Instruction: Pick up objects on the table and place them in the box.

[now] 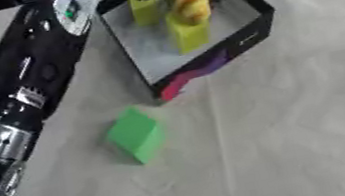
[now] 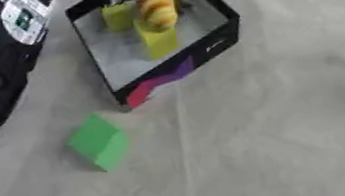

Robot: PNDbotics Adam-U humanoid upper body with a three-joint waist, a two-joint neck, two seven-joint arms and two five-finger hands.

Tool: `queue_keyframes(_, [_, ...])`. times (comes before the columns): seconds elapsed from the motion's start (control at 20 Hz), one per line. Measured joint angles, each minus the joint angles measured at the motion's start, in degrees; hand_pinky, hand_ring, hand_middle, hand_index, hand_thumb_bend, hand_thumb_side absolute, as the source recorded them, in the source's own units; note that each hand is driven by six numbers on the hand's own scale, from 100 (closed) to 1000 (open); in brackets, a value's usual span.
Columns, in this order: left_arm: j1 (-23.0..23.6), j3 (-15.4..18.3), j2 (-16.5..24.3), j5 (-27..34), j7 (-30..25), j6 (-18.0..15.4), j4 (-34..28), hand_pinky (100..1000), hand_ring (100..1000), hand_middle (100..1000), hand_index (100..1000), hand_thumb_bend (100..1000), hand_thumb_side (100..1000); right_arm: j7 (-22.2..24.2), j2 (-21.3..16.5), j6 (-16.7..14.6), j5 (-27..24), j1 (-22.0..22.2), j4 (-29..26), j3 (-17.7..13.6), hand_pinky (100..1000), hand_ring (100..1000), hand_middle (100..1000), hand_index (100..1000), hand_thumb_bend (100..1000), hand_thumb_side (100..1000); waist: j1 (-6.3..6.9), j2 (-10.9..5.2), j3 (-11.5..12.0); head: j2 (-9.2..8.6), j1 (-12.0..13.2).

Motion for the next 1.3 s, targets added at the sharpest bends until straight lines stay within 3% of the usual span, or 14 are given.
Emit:
queue_keyframes(0.15, [0.0,0.1,-0.5,-0.8,0.1,-1.0,1.0,832,783,779,865,636,552,0.2,0.0,0.0,-0.2,0.0,0.0,0.0,804,708,681,830,100,671,0.03,0.01,-0.1,-0.01,0.0])
queue_keyframes(0.25, [0.0,0.3,-0.5,-1.1,0.3,-1.4,1.1,833,782,780,880,716,596,0.3,0.0,-0.1,-0.2,0.0,0.0,0.0,804,708,681,830,100,671,0.03,0.01,0.0,-0.01,0.0])
queue_keyframes(0.4, [0.0,0.7,-0.4,-0.8,1.1,-1.5,0.3,831,778,776,880,748,606,0.3,0.0,-0.1,-0.2,0.1,0.0,0.0,804,708,681,830,100,670,0.03,0.01,0.4,-0.01,-0.2])
queue_keyframes(0.45, [0.1,0.8,-0.4,-0.4,1.4,-1.3,-0.3,829,776,773,876,733,603,0.3,0.0,-0.1,-0.2,0.3,0.0,0.0,804,708,681,830,100,669,0.03,0.01,0.5,-0.01,-0.3])
queue_keyframes(0.6, [0.5,1.1,0.2,1.6,1.9,-0.8,-2.0,821,764,754,847,561,558,0.2,-0.1,-0.2,-0.2,0.6,0.0,0.0,804,708,681,830,100,666,0.03,-0.02,0.8,0.0,-0.7])
queue_keyframes(0.65, [0.7,1.1,0.6,2.6,2.1,-0.6,-2.8,821,764,754,847,561,558,0.2,-0.1,-0.2,-0.2,0.6,0.0,0.0,804,708,681,830,100,666,0.03,-0.02,1.0,0.0,-0.8])
queue_keyframes(0.7, [1.0,1.1,1.0,3.5,2.2,-0.4,-3.6,806,748,733,822,425,519,0.2,-0.1,-0.3,-0.2,0.7,0.0,0.0,804,709,681,830,100,663,0.03,-0.02,1.1,0.01,-0.9])
queue_keyframes(0.75, [1.3,1.1,1.5,4.6,2.3,-0.3,-4.7,803,745,729,817,389,508,0.2,-0.1,-0.3,-0.2,0.9,0.0,0.0,804,709,681,830,100,662,0.01,-0.02,1.2,0.03,-1.2])
queue_keyframes(1.0, [5.2,-0.4,7.4,12.8,0.9,0.2,-16.2,799,738,723,810,365,502,-0.2,-0.6,-0.8,-0.2,2.1,0.0,-0.1,804,709,681,830,100,660,0.0,-0.11,2.7,0.26,-3.2])
queue_keyframes(1.3, [14.8,-1.3,19.0,24.7,-1.5,2.7,-37.5,795,732,719,811,370,498,-0.9,-1.1,-1.3,-0.2,3.6,0.0,-0.8,804,710,682,831,100,659,-0.12,-0.71,4.5,1.13,-4.9])
